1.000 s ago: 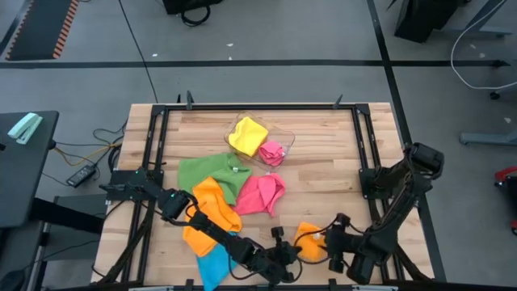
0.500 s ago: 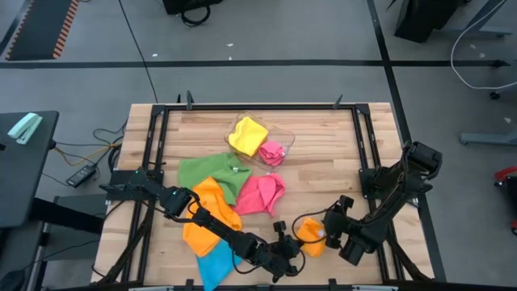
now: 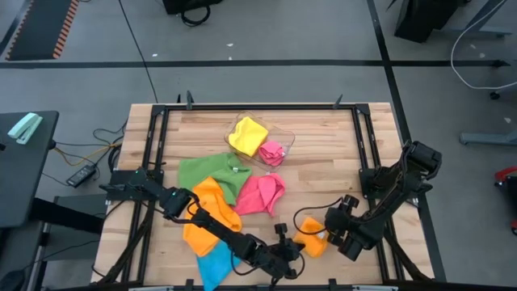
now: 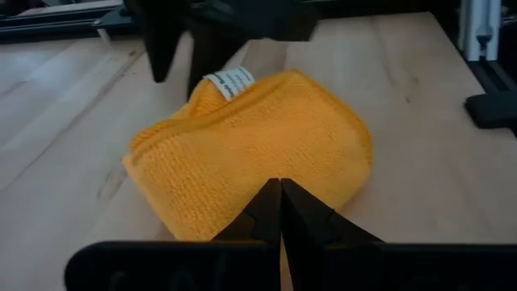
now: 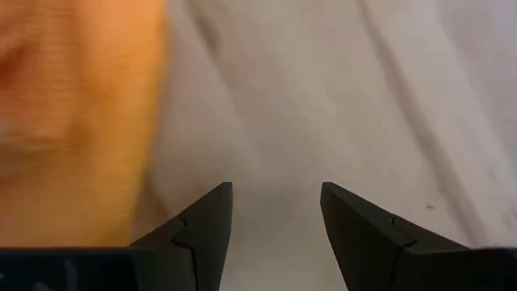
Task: Fold microfiber towels
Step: Fold the right orange microfiber cloth
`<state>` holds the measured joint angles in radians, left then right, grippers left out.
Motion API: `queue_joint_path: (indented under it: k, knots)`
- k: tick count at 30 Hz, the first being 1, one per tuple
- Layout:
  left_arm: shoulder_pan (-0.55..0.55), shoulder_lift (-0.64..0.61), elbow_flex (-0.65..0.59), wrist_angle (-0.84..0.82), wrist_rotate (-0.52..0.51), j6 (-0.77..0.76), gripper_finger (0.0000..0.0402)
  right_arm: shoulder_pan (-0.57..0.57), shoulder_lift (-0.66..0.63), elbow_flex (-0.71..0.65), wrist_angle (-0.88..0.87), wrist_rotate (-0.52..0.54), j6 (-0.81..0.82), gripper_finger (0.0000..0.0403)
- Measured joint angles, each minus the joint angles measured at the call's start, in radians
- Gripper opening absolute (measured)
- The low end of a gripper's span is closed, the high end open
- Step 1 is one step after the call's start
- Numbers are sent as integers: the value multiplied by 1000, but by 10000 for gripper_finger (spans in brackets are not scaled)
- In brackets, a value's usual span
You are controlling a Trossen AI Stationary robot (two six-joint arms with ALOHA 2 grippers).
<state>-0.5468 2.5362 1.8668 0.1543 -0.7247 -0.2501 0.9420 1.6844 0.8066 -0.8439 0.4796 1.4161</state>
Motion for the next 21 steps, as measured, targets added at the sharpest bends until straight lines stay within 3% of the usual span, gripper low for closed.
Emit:
queue_joint_path:
  k: [9, 21]
  knots:
    - [19, 0, 0, 4, 1, -1, 22, 7, 4, 0, 286, 44, -160, 200]
    - [37, 1, 0, 42, 21, -43, 17, 5, 80, 3, 467, 43, -163, 200]
